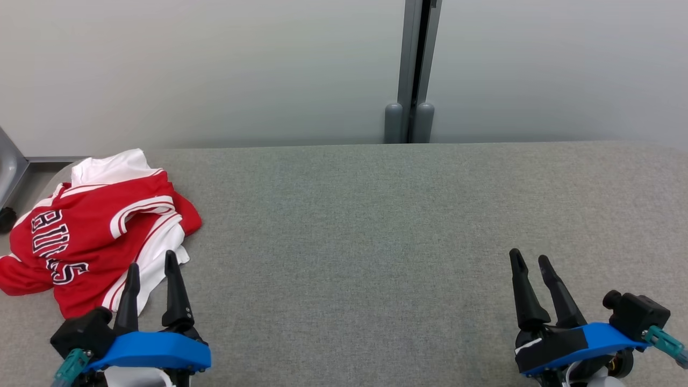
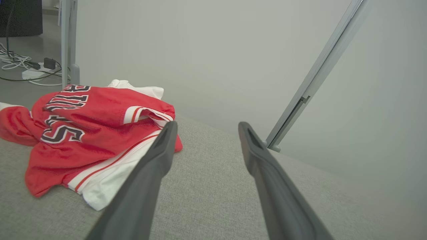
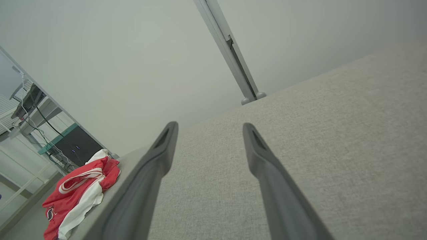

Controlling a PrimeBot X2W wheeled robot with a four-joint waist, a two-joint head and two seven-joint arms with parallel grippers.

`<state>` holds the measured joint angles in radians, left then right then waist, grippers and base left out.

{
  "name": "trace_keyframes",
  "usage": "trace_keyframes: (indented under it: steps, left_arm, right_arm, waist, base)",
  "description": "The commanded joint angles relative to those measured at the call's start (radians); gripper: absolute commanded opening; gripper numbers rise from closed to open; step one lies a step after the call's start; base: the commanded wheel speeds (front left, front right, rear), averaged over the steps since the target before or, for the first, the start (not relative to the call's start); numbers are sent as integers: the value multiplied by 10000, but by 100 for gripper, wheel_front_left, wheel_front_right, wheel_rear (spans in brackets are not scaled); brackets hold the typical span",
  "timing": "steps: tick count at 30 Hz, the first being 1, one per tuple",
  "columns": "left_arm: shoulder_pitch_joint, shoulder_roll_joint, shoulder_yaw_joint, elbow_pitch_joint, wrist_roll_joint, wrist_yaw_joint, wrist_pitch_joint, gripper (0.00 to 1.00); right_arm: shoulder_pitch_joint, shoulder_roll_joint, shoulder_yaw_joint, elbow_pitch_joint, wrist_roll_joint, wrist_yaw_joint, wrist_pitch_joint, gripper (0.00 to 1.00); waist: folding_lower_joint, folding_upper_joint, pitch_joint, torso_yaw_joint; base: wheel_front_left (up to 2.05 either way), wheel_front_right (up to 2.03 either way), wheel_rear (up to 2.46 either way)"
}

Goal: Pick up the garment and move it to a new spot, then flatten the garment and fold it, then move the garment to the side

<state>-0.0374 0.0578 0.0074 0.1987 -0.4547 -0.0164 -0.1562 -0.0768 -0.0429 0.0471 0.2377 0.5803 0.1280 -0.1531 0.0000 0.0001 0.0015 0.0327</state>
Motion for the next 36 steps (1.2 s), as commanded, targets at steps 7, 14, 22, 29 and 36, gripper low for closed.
trace_keyframes:
  steps: [7,14,22,29,36]
  left_arm:
    - [3,130,-173,32,822,101,-227,100]
    - [-37,170,-302,135,1484,199,-383,100]
    - [-34,221,-395,170,2151,285,-560,100]
    - [-32,250,-444,188,2679,351,-700,100]
    - [-13,282,-494,294,3188,424,-844,100]
  right_arm:
    - [-122,-84,74,-63,-900,30,-256,100]
    - [-157,-90,96,-11,-1625,30,-417,100]
    - [-179,-94,156,39,-2368,33,-594,100]
    - [-200,-98,184,51,-2967,34,-744,100]
    - [-202,-100,68,80,-3567,35,-873,100]
  waist:
    - [0,-1,-11,30]
    - [0,-1,-18,74]
    - [0,-1,-40,109]
    - [0,-1,-38,113]
    - [0,-1,-49,135]
  base:
    - [0,0,0]
    - [0,0,0]
    - [0,0,0]
    - [0,0,0]
    - [0,0,0]
